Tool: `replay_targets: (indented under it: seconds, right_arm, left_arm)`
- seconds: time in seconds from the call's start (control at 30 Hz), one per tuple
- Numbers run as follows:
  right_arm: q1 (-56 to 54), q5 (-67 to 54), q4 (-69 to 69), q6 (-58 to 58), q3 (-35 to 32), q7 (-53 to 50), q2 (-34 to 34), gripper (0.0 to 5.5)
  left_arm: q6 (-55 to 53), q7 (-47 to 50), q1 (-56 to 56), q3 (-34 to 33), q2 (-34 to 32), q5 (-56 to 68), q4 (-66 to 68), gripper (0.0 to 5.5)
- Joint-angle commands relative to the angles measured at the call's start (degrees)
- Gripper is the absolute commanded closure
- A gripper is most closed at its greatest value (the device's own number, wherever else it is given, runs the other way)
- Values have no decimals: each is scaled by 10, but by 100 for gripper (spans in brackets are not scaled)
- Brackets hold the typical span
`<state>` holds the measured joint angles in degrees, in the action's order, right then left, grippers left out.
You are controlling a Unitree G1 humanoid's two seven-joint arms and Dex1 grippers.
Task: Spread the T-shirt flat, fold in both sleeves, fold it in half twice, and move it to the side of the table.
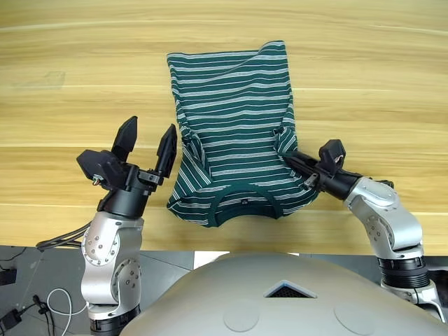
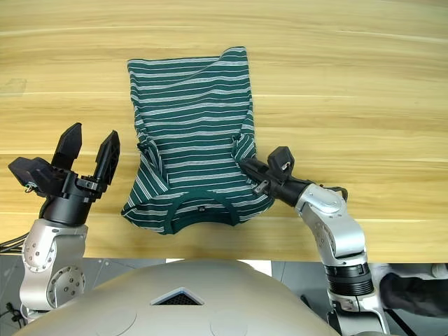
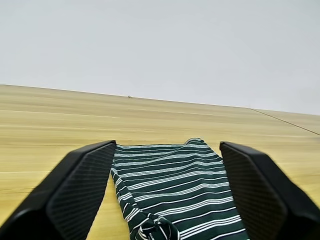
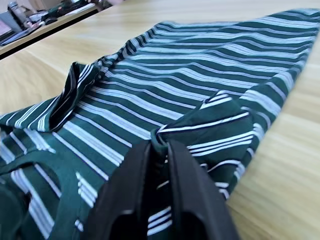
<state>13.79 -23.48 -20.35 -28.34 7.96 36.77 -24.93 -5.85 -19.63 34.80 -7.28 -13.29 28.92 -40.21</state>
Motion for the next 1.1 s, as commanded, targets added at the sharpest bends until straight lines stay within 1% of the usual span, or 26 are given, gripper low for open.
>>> replay_targets:
  seconds: [0.03,0.07,0.1,0.33,0.47,0.53,0.6,0.67,0.7,0.73,0.77,0.83,0.87,0.9,0.93,0.97,1.03,1.1]
  right_arm:
    - [6,-40,-17,-32,5,46,-19,414]
    - [9,-48,-21,-37,7,58,-23,386]
    - [13,-55,-24,-41,9,69,-29,383]
    - [17,-65,-18,-43,9,84,-31,383]
    - [20,-100,-27,-20,-14,134,-43,383]
    - [12,-104,-19,7,-39,145,-45,383]
    - [-2,-116,-19,25,-80,155,-54,383]
    - [-28,-123,-10,35,-118,172,-80,383]
    - [-46,-112,7,53,-136,175,-91,383]
    - [-57,-104,19,65,-146,177,-98,383]
    - [-70,-71,38,101,-154,171,-106,383]
    - [-72,31,77,220,-147,168,-134,383]
    - [-70,105,113,319,-135,159,-152,383]
    - [-71,202,167,442,-110,138,-182,383]
    - [-76,277,214,542,-91,117,-206,383]
    - [-86,328,258,627,-78,103,-223,383]
    - [-109,398,329,742,-55,79,-252,383]
    - [-124,443,383,817,-38,60,-274,383]
  left_arm:
    - [-1,1,-11,7,0,-13,10,164]
    - [-1,2,-13,8,-1,-14,11,164]
    - [-2,2,-15,8,-1,-16,12,164]
    - [-5,0,-18,9,-2,-18,14,164]
    - [-5,-11,-28,-1,-23,-33,23,164]
    - [0,-33,-38,-17,-56,-48,37,164]
    - [15,-75,-44,-47,-113,-75,62,164]
    - [50,-166,-28,-75,-187,-86,79,164]
    - [76,-227,-3,-91,-225,-85,88,164]
    - [94,-269,15,-102,-247,-82,95,164]
    - [107,-305,33,-120,-272,-84,109,164]
    - [126,-352,54,-156,-315,-107,136,164]
    - [146,-354,52,-165,-333,-146,147,164]
    - [172,-352,44,-157,-349,-196,148,164]
    - [190,-356,40,-143,-360,-229,139,164]
    - [193,-366,36,-121,-368,-242,115,164]
    - [194,-389,30,-93,-385,-252,92,164]
    - [200,-397,8,-91,-400,-264,117,164]
